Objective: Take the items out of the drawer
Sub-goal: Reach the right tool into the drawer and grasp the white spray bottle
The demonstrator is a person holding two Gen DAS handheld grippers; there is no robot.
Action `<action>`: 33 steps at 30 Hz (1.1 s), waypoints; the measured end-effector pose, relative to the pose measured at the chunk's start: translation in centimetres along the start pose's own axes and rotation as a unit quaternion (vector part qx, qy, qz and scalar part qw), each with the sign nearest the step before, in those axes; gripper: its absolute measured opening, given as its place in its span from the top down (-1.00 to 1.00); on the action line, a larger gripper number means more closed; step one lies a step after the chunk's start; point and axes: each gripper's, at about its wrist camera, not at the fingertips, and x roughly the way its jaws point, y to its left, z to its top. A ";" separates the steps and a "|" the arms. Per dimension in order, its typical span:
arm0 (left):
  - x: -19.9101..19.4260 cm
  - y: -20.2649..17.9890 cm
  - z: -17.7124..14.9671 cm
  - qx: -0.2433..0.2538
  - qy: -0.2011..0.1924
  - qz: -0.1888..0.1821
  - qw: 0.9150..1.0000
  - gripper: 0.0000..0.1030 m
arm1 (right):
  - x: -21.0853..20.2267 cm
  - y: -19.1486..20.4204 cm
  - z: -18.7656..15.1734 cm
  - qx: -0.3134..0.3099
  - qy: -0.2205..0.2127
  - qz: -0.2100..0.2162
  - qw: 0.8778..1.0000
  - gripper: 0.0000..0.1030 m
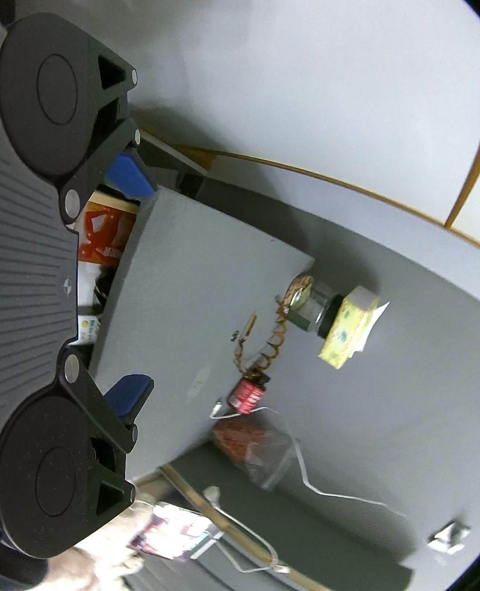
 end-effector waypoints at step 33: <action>2.7 -2.4 -1.5 0.087 0.056 0.043 0.994 -0.98 | -8.7 -4.9 -3.6 -0.101 -0.052 0.028 0.993 0.25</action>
